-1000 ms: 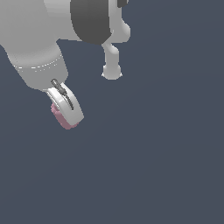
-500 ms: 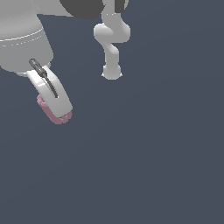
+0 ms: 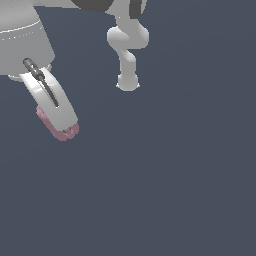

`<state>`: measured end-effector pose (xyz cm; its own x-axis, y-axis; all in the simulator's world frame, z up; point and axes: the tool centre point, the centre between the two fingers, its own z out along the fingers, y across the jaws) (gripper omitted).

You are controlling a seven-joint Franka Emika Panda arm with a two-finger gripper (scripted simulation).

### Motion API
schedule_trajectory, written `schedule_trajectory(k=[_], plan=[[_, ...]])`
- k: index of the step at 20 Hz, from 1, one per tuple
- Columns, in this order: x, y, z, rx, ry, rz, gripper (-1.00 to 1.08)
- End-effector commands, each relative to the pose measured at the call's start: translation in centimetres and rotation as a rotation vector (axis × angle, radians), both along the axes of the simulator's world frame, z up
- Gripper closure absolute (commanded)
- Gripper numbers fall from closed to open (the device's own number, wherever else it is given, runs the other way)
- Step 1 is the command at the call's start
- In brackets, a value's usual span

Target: Pick up the object and move it to a goal position.

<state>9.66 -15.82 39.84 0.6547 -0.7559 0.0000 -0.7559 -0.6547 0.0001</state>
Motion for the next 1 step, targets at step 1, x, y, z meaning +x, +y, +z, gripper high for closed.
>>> schedule_trajectory(k=[1], plan=[[0.03,-0.01,0.09,0.0,0.0,0.0,1.08]])
